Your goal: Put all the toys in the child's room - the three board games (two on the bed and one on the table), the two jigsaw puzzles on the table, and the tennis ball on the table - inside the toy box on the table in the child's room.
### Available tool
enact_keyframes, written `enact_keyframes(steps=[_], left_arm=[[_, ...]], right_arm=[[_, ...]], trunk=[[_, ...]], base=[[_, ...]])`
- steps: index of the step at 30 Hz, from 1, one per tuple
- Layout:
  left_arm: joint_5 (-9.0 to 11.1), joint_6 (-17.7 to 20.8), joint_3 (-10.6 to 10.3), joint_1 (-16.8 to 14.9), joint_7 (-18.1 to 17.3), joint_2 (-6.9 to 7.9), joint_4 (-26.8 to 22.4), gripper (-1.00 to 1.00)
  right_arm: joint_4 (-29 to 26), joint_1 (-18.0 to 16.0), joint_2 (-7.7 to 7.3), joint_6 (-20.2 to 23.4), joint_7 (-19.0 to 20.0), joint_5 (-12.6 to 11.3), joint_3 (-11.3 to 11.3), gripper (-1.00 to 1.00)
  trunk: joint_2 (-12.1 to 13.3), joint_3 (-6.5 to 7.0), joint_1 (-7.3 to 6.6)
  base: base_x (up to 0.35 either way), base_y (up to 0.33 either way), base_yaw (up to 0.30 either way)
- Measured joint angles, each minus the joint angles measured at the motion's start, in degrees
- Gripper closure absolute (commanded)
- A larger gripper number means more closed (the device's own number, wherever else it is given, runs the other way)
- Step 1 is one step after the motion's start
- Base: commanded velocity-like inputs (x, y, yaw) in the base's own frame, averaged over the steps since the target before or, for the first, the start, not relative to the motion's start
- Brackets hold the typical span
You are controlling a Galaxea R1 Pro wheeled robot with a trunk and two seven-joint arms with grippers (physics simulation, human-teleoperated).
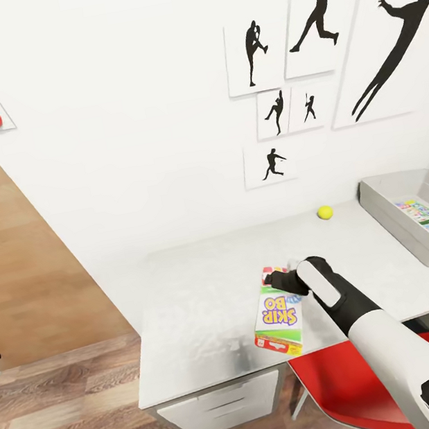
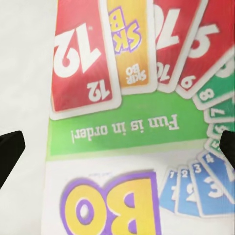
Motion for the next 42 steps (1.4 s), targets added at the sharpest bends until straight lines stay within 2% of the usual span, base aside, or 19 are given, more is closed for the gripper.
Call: enact_keyframes(steps=[7, 25, 35, 42], left_arm=[[0.0, 0.0, 0.0, 0.0, 0.0, 0.0, 0.0, -1.0], [0.0, 0.0, 0.0, 0.0, 0.0, 0.0, 0.0, -1.0], [0.0, 0.0, 0.0, 0.0, 0.0, -0.06, 0.0, -1.0], [0.0, 0.0, 0.0, 0.0, 0.0, -0.07, 0.0, -1.0]], right_arm=[[0.0, 0.0, 0.28, 0.0, 0.0, 2.1, 0.0, -1.0], [0.1, 0.0, 0.27, -0.2, -0.5, 2.9, 0.0, -1.0], [-0.1, 0.0, 0.32, -0.4, -0.7, 6.4, -0.1, -1.0], [-0.3, 0.0, 0.32, -0.4, -1.0, 7.0, -0.2, -1.0]], trunk=[[0.0, 0.0, 0.0], [0.0, -0.11, 0.0], [0.0, -0.26, 0.0], [0.0, -0.28, 0.0]], base=[[0.0, 0.0, 0.0], [0.0, 0.0, 0.0], [0.0, 0.0, 0.0], [0.0, 0.0, 0.0]])
